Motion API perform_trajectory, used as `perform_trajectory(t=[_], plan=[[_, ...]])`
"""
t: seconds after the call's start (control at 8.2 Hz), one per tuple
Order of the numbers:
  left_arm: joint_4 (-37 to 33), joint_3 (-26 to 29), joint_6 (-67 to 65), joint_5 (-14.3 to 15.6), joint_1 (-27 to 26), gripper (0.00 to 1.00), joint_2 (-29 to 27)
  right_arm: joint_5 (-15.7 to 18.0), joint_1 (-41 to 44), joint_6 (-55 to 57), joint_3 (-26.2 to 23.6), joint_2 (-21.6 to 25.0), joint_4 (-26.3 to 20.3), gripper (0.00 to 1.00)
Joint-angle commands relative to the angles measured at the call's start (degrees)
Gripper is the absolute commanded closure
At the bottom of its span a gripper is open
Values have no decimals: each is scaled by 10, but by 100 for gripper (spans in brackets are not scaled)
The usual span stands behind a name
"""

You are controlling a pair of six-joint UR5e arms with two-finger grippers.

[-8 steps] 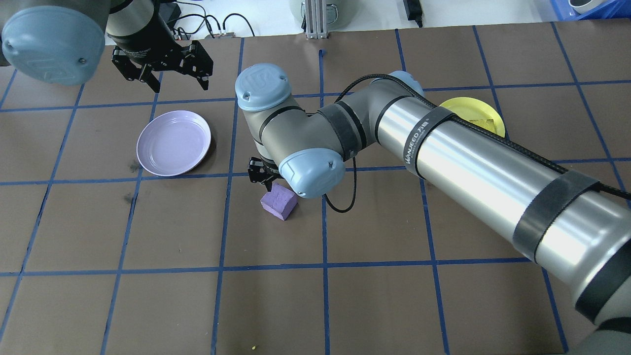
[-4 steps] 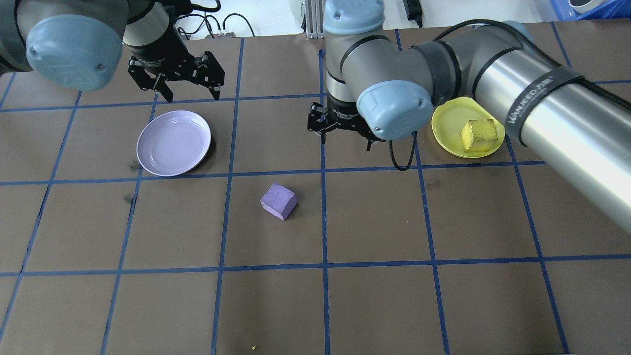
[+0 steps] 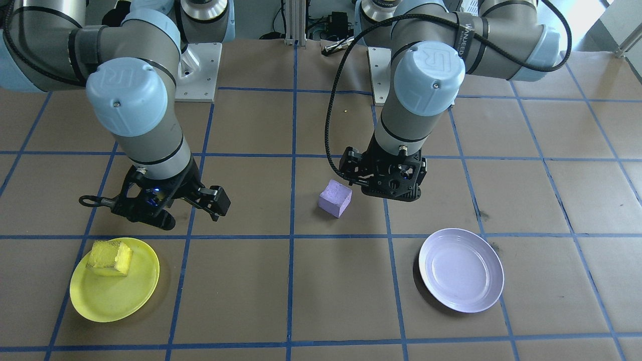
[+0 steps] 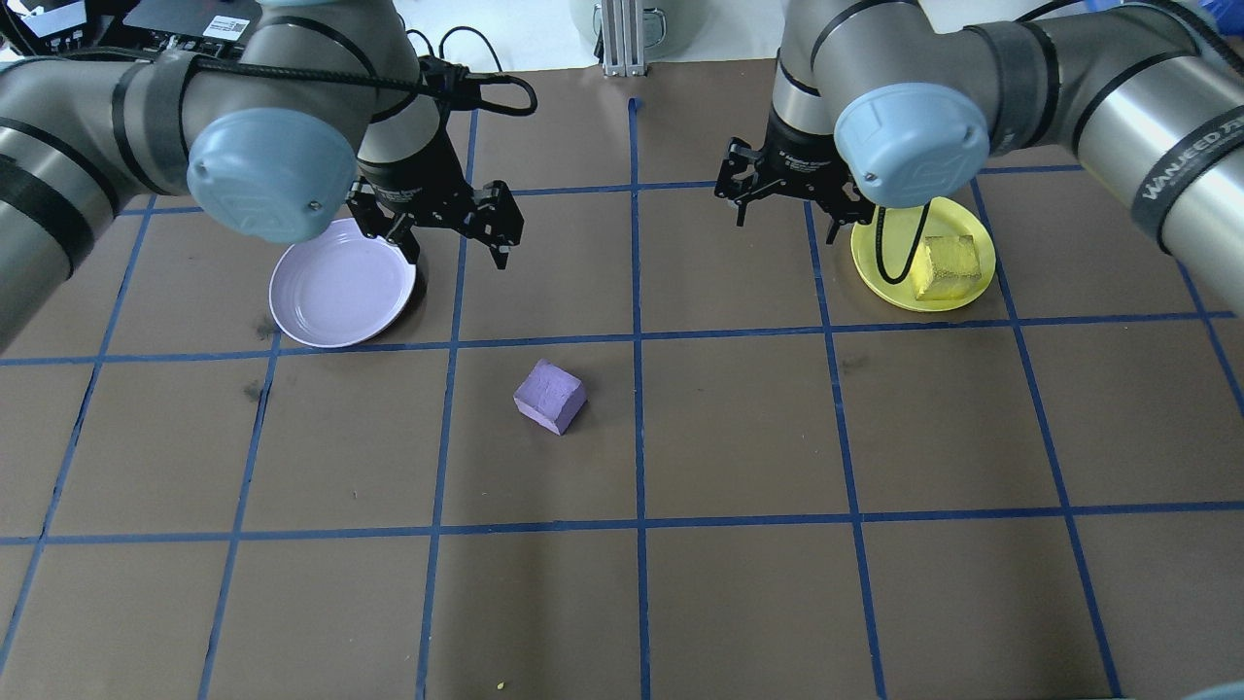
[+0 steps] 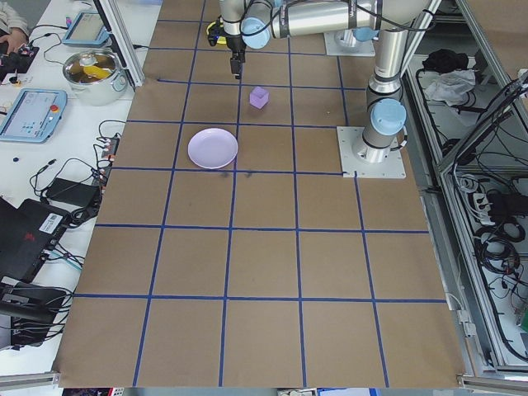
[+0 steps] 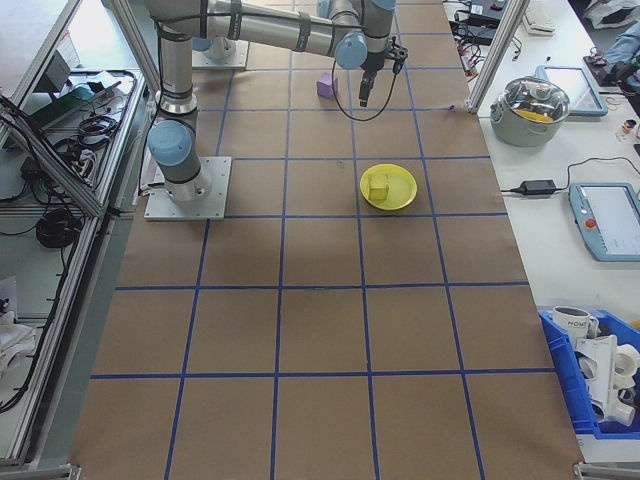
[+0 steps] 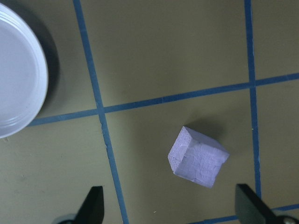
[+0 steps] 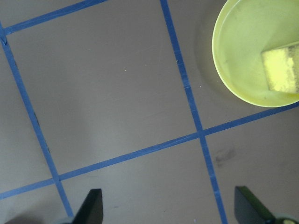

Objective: Sort blocks by color into plates

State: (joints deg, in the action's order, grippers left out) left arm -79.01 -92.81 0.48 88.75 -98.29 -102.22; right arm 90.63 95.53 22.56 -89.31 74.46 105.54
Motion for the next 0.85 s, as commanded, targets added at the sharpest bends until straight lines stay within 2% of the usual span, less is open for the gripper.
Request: perform_trajectory(t=[0.0,0.12,0.24,0.37,0.61,0.73], plan=[[10,-35,-3,2,-23,0,-6,26,-30,-79,4,64,-69,0],[29,-35,-1,-4,-25,0,-27,24,-30,-80,4,106,-131,0],[30,-35,0,-3,-40,0,-48,29,-30,-89,3,139,-169,0],[39,-36,0,-1,-62,0,-68,34,-31,-89,2,159,-223,0],[44,-59,-1,-2,-74,0,-81,31,-31,-90,1,176,-239,0],[74,-82,2,-2,-75,0,-84,24,-32,-91,0,181,-235,0]])
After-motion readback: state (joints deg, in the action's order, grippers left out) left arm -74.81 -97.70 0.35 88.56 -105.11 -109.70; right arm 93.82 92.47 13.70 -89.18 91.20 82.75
